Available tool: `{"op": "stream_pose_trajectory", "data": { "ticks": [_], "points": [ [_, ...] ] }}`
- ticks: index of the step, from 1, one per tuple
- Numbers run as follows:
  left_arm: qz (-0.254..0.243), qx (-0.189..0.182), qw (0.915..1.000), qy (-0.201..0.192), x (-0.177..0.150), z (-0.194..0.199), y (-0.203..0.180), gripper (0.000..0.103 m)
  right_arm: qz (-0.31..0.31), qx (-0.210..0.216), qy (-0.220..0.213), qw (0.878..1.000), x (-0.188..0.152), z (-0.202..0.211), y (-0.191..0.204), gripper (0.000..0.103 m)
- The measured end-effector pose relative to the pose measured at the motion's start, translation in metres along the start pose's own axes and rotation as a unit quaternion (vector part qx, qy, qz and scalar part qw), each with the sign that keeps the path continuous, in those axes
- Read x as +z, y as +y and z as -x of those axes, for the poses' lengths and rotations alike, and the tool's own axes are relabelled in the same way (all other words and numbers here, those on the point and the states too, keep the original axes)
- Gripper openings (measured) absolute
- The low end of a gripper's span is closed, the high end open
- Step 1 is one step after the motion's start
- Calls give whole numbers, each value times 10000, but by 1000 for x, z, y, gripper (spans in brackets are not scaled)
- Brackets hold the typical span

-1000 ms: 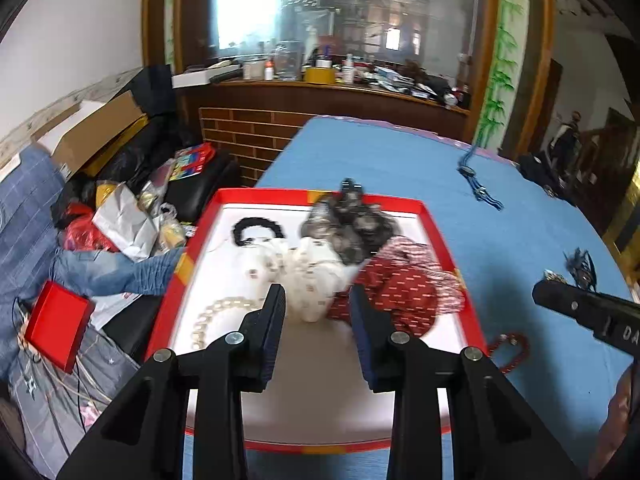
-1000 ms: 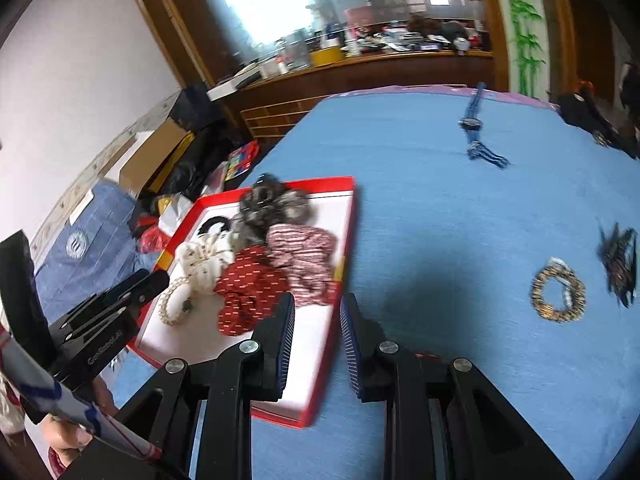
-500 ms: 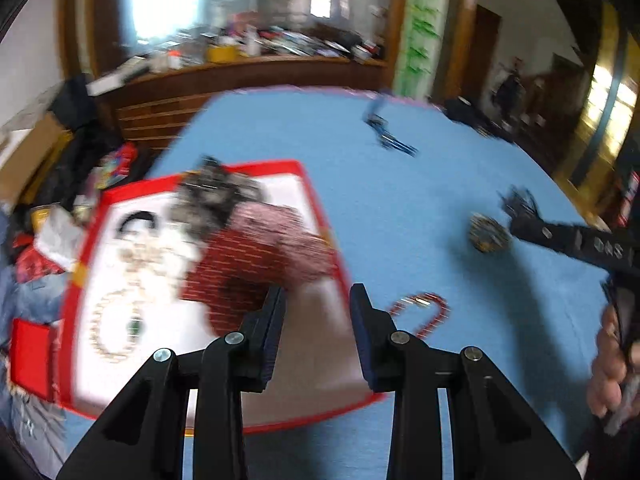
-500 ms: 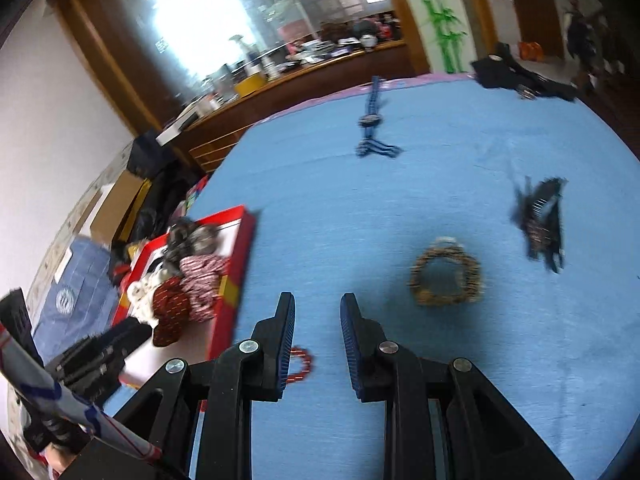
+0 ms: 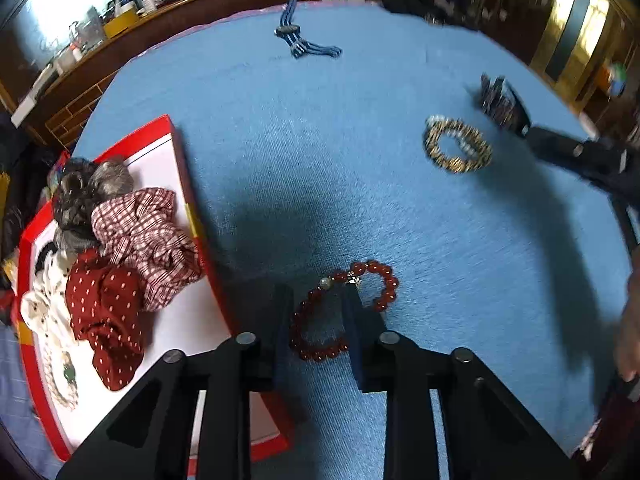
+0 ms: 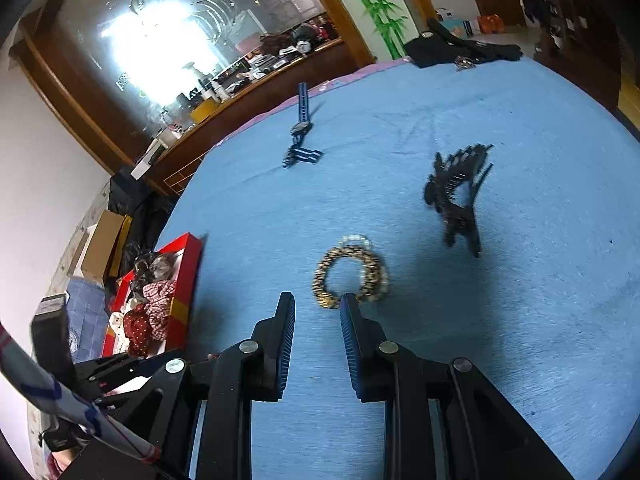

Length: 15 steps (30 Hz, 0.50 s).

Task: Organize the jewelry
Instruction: 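Move the left tool to the red bead bracelet and grasp it, then grasp the leopard-print bracelet with the right tool while the left holds the red beads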

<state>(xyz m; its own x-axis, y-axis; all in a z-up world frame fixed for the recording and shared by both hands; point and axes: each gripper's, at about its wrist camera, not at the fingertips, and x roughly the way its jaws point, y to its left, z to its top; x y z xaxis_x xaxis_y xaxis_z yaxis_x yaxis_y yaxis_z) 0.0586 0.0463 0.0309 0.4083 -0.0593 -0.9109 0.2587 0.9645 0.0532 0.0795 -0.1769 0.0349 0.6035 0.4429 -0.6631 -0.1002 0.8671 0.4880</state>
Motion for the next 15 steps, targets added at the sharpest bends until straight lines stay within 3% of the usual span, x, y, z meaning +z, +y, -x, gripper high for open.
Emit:
{"op": "stream_pose_trajectory", "data": {
  "ticks": [3, 7, 15],
  "points": [
    [-59, 73, 9999, 85, -3, -10, -5, 20, -37, -22, -8, 10000, 4, 2, -6, 25],
    [4, -31, 10000, -39, -9, -12, -10, 7, -55, -122, 5, 9999, 13, -2, -10, 25],
    [-14, -460, 9983, -348, -23, -8, -43, 7, 221, -682, 400, 9966, 27, -41, -4, 25]
  ]
}}
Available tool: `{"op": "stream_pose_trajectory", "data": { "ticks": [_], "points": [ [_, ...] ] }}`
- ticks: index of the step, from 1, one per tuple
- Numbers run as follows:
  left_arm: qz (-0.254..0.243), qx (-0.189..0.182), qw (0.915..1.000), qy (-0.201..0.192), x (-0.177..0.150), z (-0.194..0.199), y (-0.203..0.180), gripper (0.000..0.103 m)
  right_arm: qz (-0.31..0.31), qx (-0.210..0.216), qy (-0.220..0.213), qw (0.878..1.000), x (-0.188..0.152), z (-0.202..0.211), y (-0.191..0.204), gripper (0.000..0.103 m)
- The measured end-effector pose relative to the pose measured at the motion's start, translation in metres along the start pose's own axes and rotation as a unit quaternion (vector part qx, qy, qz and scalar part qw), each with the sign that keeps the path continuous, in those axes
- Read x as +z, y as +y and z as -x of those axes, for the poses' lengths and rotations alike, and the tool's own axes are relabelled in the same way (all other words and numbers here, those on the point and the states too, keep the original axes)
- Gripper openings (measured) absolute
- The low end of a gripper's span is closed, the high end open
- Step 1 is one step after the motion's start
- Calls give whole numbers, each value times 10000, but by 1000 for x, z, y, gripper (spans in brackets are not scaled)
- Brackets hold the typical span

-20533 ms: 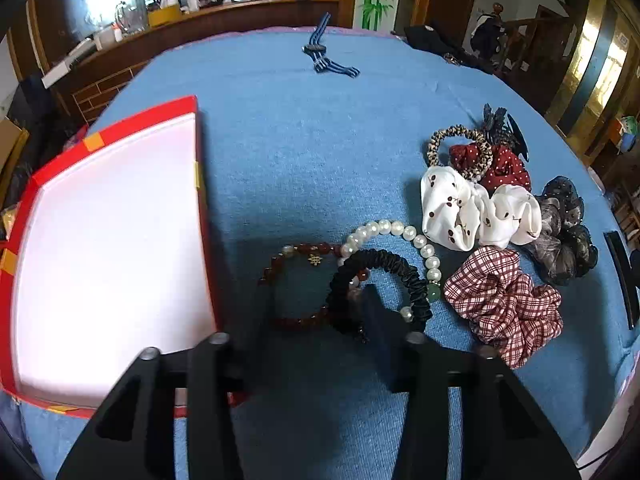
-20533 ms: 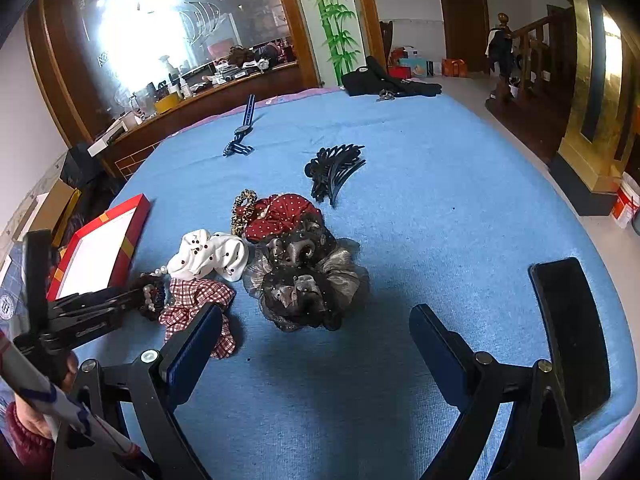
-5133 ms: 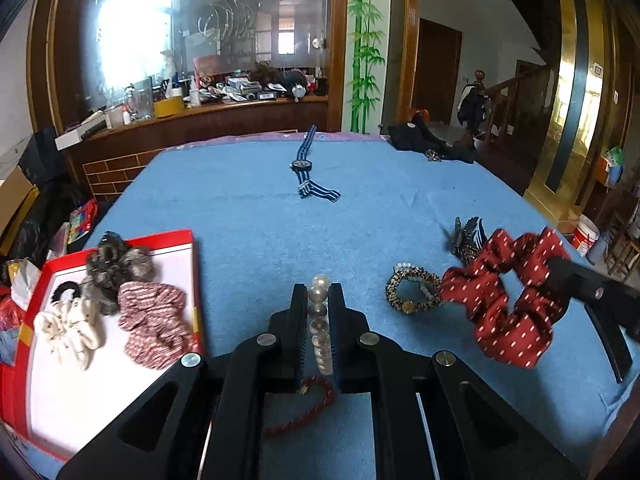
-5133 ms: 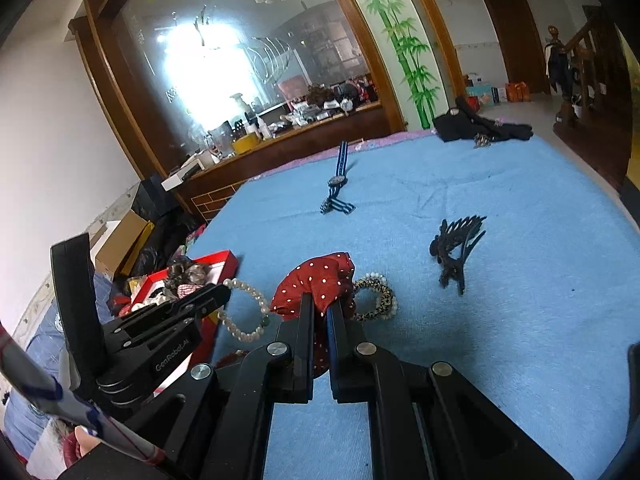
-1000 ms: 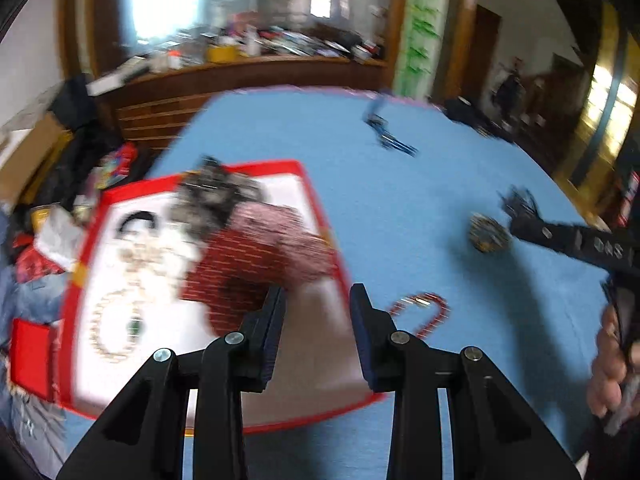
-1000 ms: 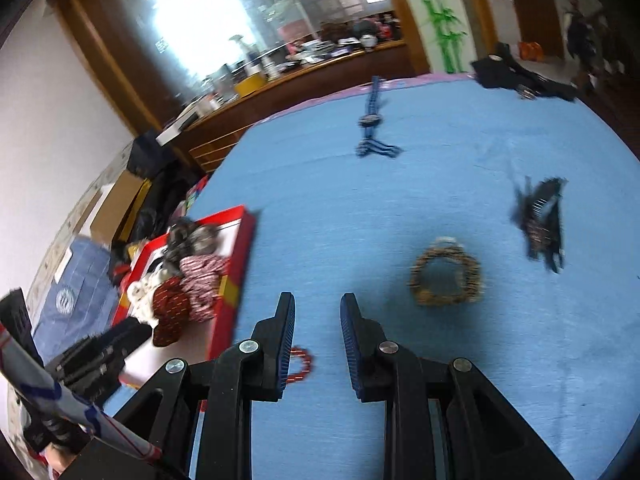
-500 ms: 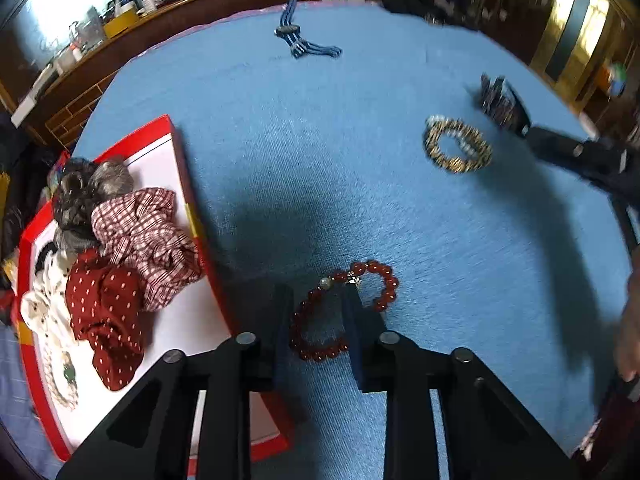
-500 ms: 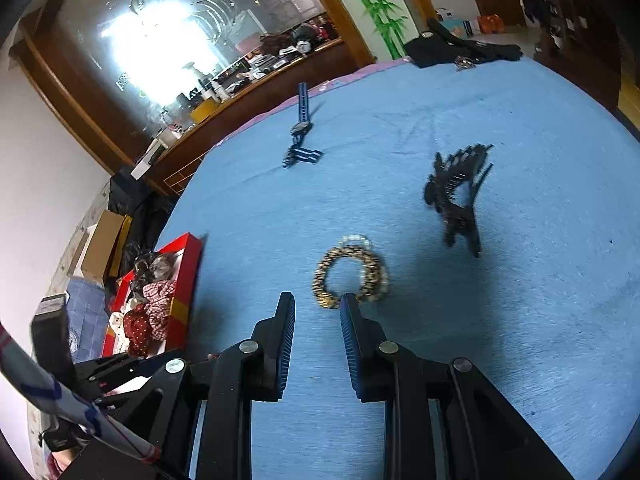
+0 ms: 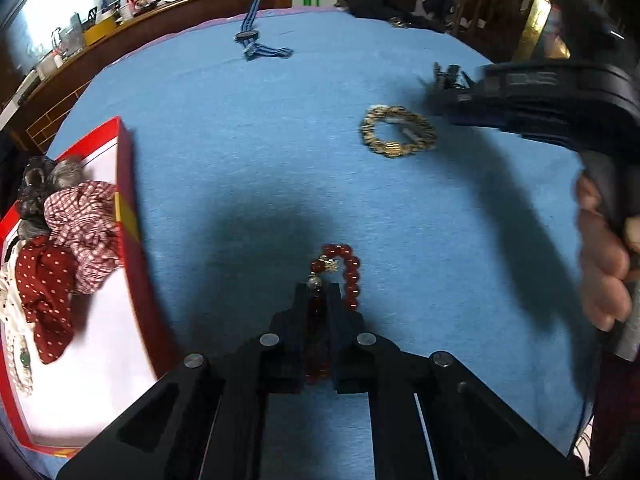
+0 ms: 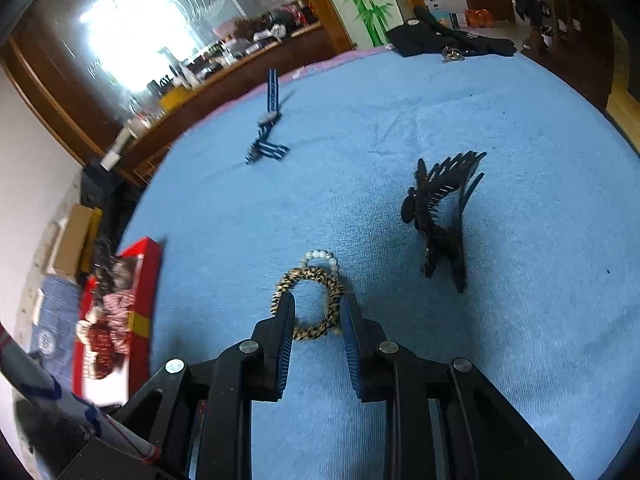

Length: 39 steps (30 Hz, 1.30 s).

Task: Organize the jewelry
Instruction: 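Grasp the leopard-print bracelet with the right tool while the left holds the red beads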

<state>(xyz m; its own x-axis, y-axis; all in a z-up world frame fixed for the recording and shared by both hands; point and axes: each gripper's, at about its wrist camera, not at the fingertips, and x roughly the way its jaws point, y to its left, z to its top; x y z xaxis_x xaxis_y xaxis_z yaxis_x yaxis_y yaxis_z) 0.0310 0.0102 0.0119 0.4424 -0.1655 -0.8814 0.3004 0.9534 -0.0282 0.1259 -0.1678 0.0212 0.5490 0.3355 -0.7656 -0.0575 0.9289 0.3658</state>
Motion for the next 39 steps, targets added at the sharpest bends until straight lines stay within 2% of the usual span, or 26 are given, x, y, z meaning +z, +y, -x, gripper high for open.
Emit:
{"op": "stream_pose_trajectory", "data": {
  "ticks": [4, 7, 10, 17, 21, 27, 39],
  "points": [
    [13, 54, 10000, -83, 2, -2, -3, 7, 160, -356, 72, 9992, 2, -17, -1, 24],
    [49, 27, 9998, -178, 5, -4, -1, 7, 327, -453, 94, 9984, 1, -23, -2, 8],
    [161, -40, 9994, -309, 6, -5, 2, 7, 439, -449, -102, 9980, -1, -14, 0, 6],
    [339, -186, 9978, -534, 3, 8, 8, 7, 535, 179, -954, 9938, -4, 34, 5, 6],
    [397, -186, 9969, -660, 3, 21, 10, 7, 557, 582, -1205, 9894, -12, 53, 10, 6],
    [446, -204, 9956, -795, 4, 40, 12, 7, 528, 835, -1193, 9879, -21, 58, 13, 6],
    [386, -185, 9934, -1060, 7, 71, 6, 7, 612, 907, -1161, 9872, -28, 57, 17, 6]
  ]
}}
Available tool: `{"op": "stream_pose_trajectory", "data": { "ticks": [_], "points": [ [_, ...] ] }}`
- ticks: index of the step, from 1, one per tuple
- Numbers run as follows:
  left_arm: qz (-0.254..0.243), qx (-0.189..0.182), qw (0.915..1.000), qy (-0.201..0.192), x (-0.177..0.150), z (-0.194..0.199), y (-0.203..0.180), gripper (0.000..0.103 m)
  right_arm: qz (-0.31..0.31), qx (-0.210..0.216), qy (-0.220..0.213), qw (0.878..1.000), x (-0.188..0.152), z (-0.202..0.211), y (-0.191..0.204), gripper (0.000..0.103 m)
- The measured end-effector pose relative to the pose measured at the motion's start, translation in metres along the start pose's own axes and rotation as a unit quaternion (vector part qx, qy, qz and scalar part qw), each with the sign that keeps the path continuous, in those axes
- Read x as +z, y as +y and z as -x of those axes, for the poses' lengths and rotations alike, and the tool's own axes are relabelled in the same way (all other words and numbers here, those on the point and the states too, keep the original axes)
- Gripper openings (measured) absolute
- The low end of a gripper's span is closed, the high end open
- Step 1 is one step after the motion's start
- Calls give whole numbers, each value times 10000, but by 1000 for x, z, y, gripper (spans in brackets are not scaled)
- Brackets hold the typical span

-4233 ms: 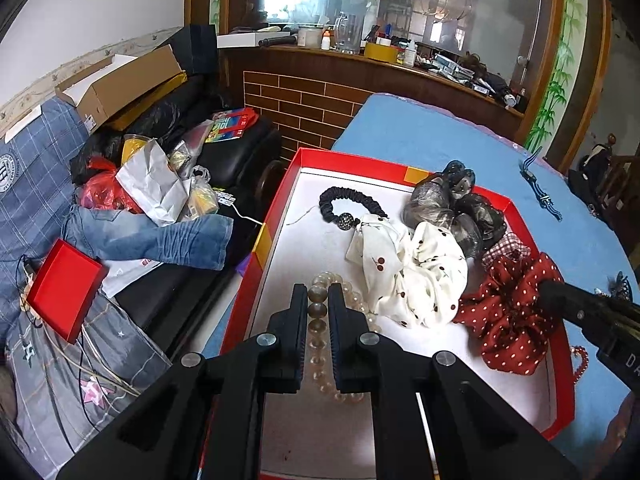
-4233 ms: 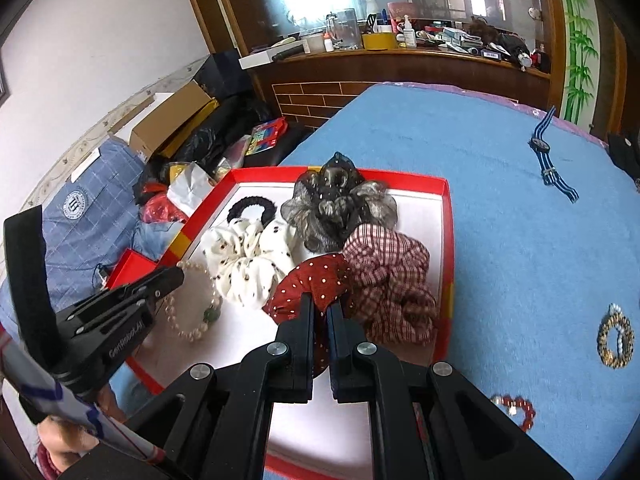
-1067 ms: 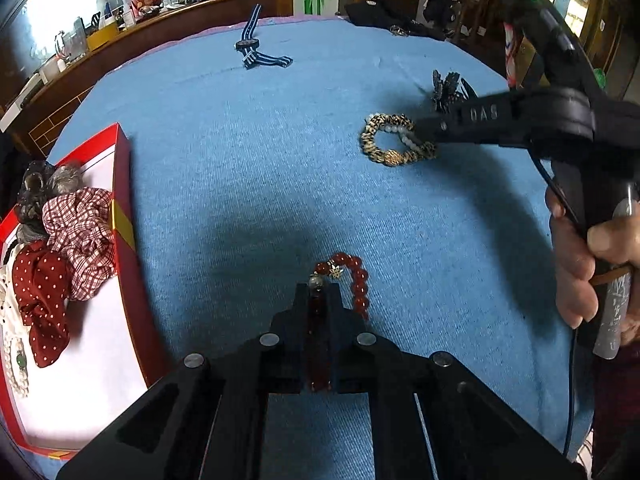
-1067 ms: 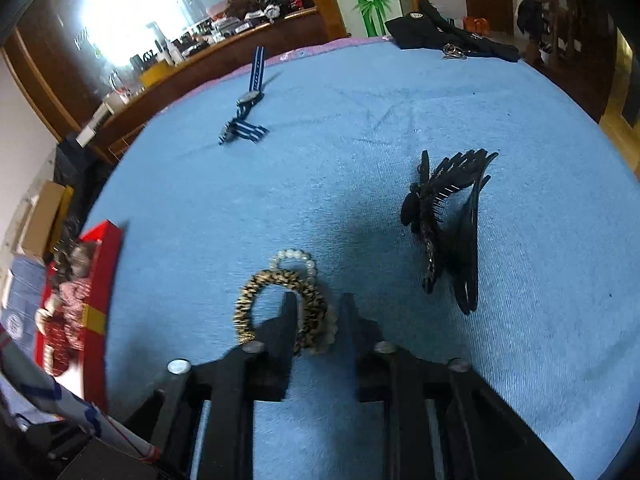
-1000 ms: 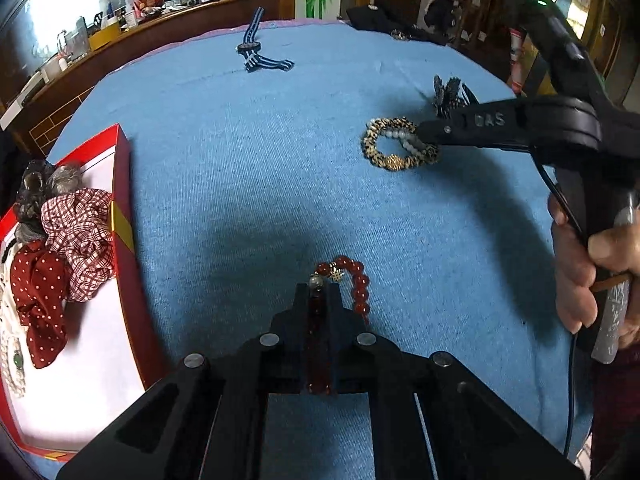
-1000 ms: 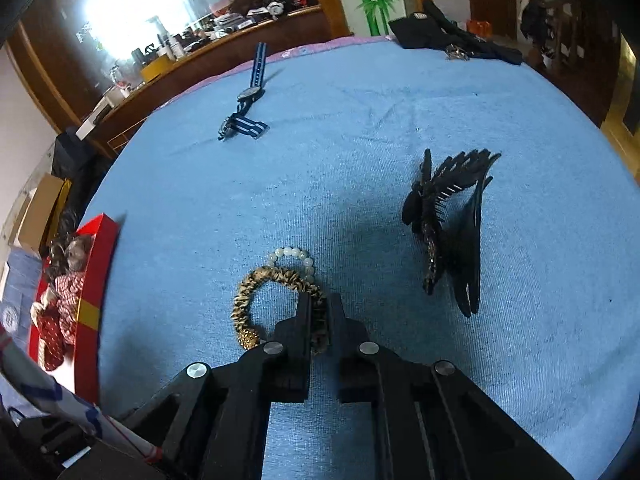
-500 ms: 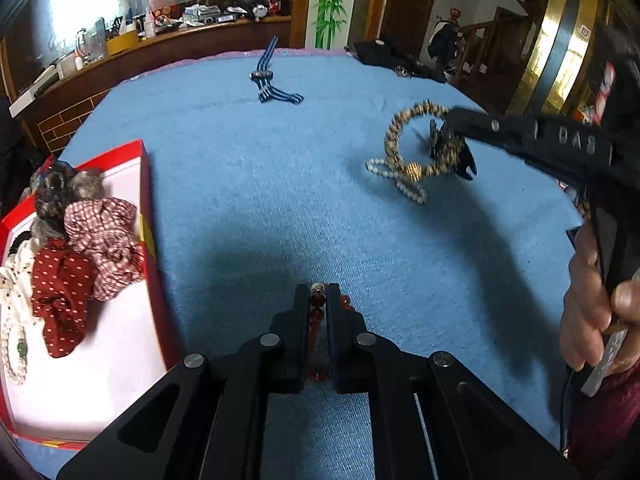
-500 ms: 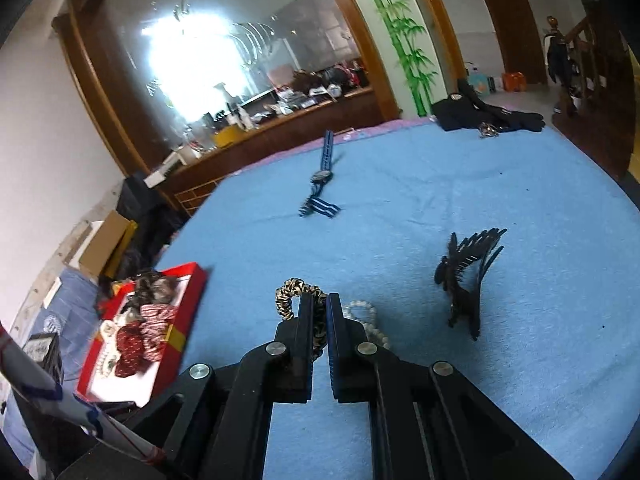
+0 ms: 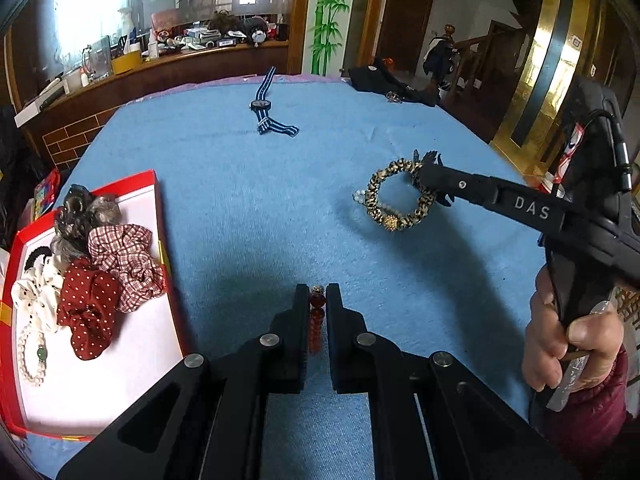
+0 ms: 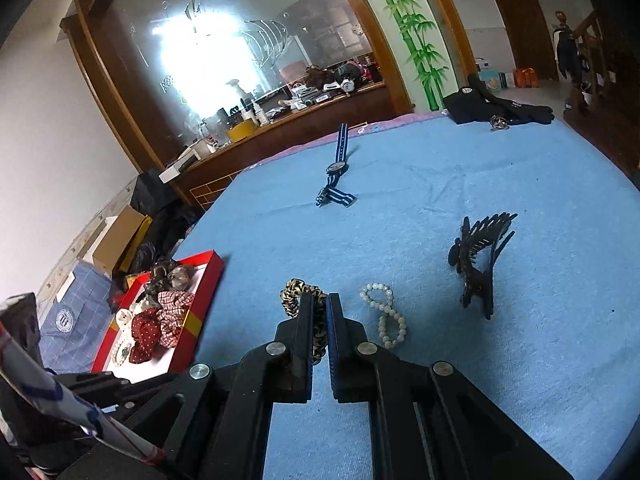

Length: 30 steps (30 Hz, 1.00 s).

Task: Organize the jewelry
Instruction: 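Grasp the leopard-print bracelet with the right tool while the left holds the red beads, then carry both bracelets into the red box and open both tools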

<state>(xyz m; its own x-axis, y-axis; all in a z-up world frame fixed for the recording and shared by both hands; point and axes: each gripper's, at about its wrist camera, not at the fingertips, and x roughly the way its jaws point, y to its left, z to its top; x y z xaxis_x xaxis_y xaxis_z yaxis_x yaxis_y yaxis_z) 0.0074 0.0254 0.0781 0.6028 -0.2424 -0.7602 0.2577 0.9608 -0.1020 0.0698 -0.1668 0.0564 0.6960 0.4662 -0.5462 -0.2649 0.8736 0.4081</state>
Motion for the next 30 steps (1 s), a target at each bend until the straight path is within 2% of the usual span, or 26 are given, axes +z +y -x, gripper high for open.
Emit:
{"op": "stream_pose_trajectory", "data": {
  "ticks": [15, 22, 30],
  "points": [
    [164, 67, 9995, -251, -1, 30, 16, 7, 48, 113, 8, 9999, -16, 9, 14, 7],
    [354, 173, 9984, -413, -6, 51, 38, 7, 228, 437, 157, 9987, -29, 8, 48, 7],
    [746, 449, 9945, -579, -20, 77, 83, 7, 568, 891, 340, 9938, -37, 8, 98, 7]
  ]
}}
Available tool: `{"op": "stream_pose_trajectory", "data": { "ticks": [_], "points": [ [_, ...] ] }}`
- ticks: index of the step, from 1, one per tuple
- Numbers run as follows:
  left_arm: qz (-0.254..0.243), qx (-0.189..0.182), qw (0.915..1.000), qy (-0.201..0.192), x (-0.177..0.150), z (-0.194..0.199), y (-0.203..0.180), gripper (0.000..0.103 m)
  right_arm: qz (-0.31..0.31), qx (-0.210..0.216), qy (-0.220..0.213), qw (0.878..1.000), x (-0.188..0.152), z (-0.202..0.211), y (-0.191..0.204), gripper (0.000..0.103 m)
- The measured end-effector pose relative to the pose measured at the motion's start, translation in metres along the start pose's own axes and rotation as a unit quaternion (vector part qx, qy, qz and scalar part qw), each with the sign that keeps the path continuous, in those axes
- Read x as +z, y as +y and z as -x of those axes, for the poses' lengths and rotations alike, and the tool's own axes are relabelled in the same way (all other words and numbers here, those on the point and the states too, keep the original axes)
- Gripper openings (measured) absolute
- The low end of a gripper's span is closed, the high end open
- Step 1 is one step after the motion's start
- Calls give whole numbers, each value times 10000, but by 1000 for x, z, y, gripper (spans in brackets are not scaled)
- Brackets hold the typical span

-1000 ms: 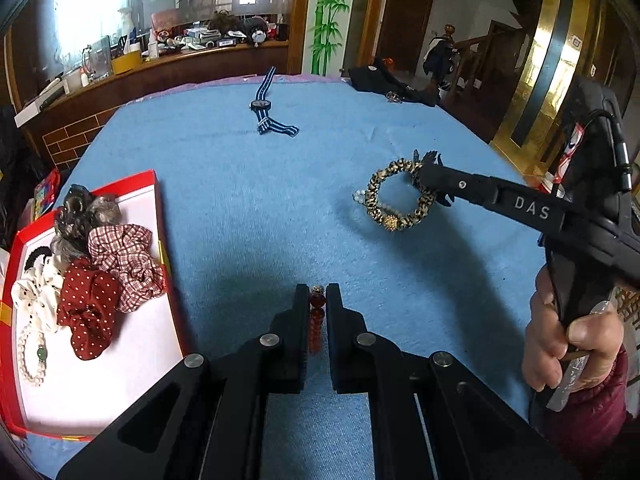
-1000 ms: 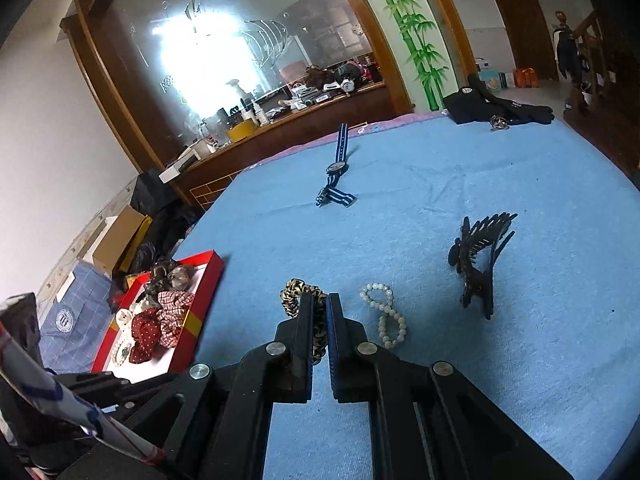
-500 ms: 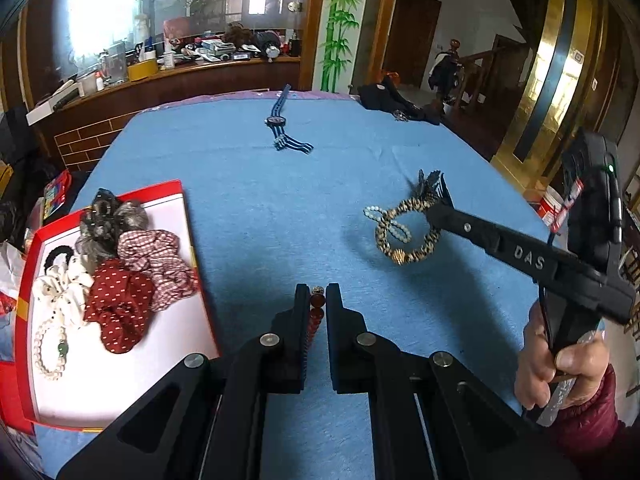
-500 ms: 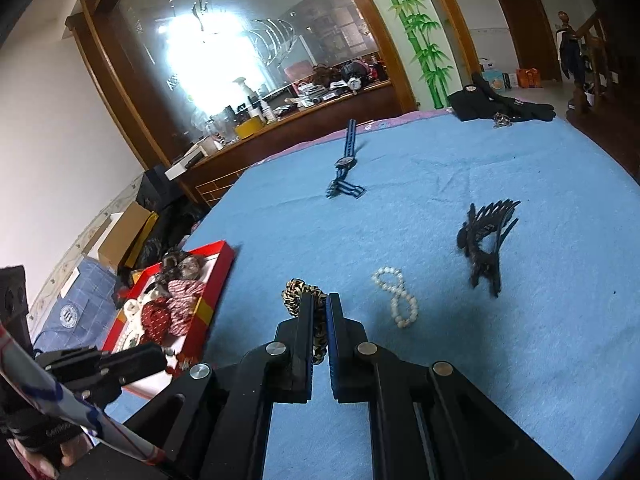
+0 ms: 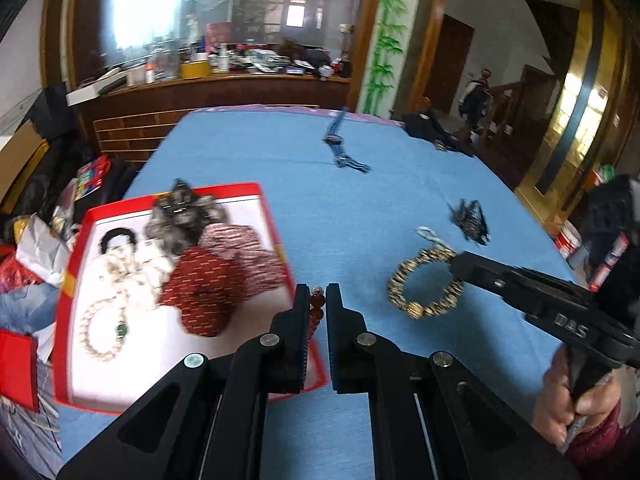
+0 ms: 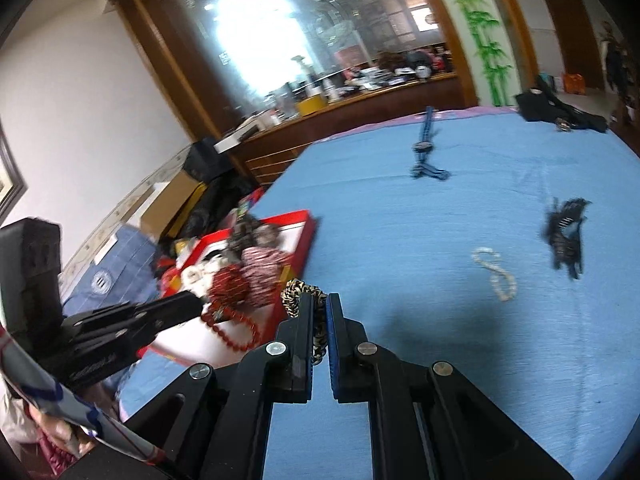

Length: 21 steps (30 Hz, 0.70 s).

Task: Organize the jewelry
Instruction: 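Carry both bracelets into the red box and open both tools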

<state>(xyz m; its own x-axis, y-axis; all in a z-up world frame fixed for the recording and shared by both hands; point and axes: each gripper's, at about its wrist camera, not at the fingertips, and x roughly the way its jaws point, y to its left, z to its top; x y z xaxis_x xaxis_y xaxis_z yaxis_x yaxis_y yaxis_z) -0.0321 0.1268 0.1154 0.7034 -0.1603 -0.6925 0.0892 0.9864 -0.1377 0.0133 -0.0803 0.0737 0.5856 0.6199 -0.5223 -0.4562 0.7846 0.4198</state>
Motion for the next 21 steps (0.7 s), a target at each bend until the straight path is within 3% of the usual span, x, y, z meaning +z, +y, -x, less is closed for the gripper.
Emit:
{"op": "stream_pose_trajectory", "data": {
  "ticks": [14, 21],
  "points": [
    [631, 393, 9972, 123, -19, -5, 72, 7, 498, 438, 643, 9957, -9, -49, 62, 7],
    [823, 495, 9952, 198, -23, -15, 96, 7, 613, 423, 946, 9927, -19, -76, 78, 7]
  ]
}}
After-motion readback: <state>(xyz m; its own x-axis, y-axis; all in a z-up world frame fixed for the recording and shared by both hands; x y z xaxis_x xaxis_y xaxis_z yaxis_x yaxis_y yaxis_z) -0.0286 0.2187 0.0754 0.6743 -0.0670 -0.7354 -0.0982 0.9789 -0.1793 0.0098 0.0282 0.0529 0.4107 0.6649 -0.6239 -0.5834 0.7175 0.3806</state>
